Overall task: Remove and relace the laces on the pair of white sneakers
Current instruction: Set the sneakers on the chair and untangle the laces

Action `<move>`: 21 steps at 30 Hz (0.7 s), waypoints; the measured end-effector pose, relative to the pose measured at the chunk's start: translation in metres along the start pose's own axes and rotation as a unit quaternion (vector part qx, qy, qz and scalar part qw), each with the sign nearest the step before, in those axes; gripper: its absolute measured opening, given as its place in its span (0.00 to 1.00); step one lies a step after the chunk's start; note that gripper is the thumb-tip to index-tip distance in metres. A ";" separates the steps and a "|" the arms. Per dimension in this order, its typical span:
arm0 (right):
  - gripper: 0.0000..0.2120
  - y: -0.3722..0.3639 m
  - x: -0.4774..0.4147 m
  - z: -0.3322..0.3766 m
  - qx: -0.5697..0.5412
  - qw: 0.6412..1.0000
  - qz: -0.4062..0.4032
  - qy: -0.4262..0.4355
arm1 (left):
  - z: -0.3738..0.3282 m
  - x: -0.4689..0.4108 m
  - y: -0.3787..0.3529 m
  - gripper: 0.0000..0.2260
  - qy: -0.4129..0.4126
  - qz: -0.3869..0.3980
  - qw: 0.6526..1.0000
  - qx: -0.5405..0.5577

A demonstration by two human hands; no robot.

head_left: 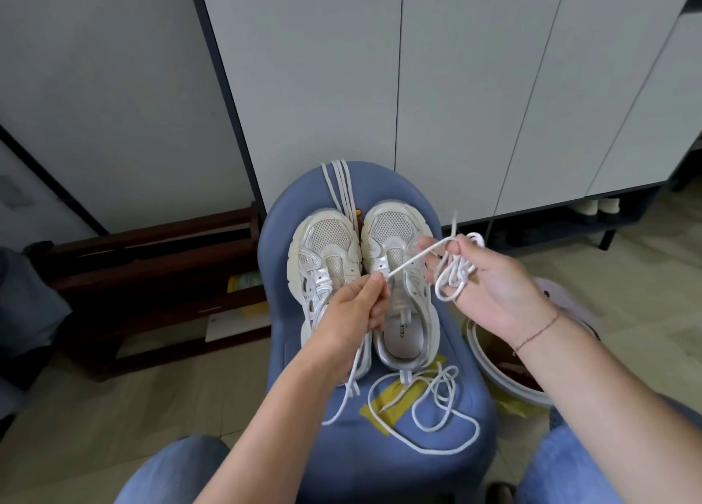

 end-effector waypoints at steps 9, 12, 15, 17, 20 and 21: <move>0.08 -0.004 0.005 -0.011 0.370 0.923 0.099 0.033 | -0.004 -0.001 0.005 0.15 0.003 -0.016 1.000 0.023; 0.08 -0.013 0.010 -0.017 0.526 0.827 0.190 0.062 | -0.003 0.000 0.005 0.15 0.006 -0.017 1.000 0.024; 0.12 -0.008 0.007 -0.013 0.460 0.878 0.121 0.061 | -0.003 0.000 0.004 0.16 0.002 -0.009 1.000 0.023; 0.14 -0.001 0.001 -0.004 0.319 0.944 0.049 0.069 | -0.004 0.001 0.004 0.15 0.001 -0.007 1.000 0.020; 0.13 0.000 -0.004 0.004 0.064 0.996 0.019 0.056 | -0.004 0.002 0.003 0.16 0.005 -0.005 1.000 0.019; 0.13 -0.001 -0.004 0.003 -0.009 0.999 0.019 0.038 | -0.003 0.002 0.002 0.16 0.005 -0.004 1.000 0.017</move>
Point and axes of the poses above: each hand's wrist, its own x-axis away from the middle knuckle, its own y-axis out of the back of the hand, z = x × y, the point moved 6 cm from there along -x, towards the middle knuckle, and after that the axes turned 12 degrees about y, right-handed, at the moved point
